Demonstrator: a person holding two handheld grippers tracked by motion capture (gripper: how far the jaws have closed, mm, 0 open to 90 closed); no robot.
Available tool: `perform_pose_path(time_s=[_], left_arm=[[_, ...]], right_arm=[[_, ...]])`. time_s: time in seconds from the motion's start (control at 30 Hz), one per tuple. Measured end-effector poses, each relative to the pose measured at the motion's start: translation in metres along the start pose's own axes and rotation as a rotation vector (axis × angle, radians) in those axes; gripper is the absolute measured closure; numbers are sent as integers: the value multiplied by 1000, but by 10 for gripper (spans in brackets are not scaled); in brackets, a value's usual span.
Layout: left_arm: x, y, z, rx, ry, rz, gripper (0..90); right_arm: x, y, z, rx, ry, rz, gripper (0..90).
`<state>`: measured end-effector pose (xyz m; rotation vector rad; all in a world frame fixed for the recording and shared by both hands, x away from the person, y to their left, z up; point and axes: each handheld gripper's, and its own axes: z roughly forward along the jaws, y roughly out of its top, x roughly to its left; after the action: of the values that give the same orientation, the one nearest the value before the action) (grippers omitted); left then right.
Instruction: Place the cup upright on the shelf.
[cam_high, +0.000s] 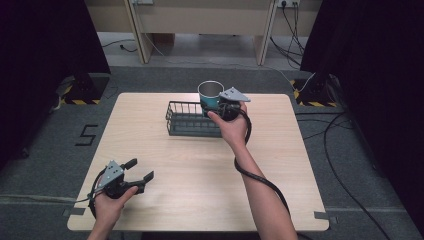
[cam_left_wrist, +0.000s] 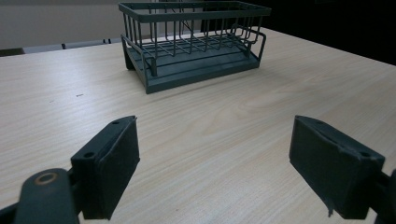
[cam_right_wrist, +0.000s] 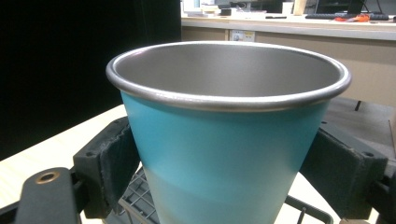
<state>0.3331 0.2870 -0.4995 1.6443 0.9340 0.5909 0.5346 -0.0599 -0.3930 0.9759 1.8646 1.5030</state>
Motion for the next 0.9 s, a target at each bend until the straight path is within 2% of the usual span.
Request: perform_pose_path(time_s=[0.9], left_arm=[[0,0,0,-3,-5,-5,157]], right_arm=[[-2,-9,32,48,-31,35,167]])
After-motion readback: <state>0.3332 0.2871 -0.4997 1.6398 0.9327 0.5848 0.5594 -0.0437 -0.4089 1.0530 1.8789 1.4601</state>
